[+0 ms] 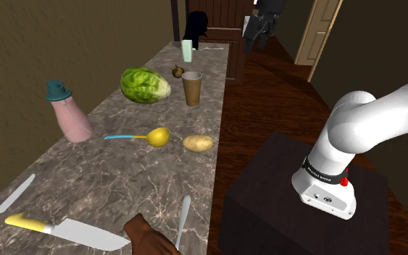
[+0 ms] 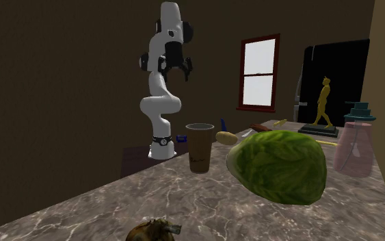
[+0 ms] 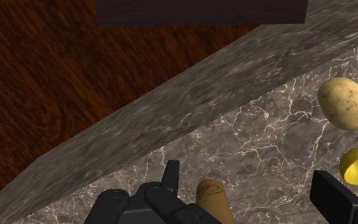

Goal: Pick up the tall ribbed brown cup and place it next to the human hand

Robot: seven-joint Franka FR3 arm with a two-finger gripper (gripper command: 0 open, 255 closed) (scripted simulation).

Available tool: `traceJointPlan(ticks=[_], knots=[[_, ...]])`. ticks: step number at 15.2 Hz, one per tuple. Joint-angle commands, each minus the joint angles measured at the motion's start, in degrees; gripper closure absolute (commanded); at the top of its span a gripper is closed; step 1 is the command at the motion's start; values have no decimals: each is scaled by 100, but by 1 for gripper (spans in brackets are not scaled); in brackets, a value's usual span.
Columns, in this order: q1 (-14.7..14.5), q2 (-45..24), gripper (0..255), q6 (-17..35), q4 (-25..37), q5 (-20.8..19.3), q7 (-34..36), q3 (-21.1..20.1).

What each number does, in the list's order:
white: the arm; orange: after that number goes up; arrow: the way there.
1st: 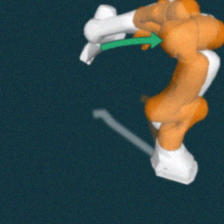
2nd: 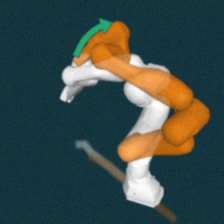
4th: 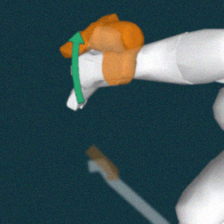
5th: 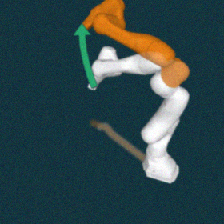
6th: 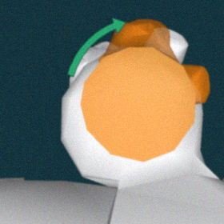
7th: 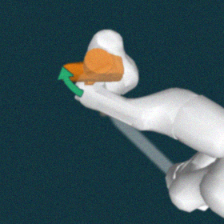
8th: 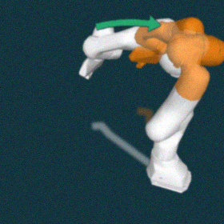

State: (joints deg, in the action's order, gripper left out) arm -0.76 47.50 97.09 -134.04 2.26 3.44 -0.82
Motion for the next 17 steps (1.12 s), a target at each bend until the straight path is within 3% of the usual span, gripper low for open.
traceJointPlan(ticks=[1, 9, 17], knots=[[0, 0, 0, 0, 0, 0, 0, 0], [-37, -1782, 0, 895, 604, 64, -445, 311], [-93, -3657, 0, 1376, 1691, 306, -925, 561]])
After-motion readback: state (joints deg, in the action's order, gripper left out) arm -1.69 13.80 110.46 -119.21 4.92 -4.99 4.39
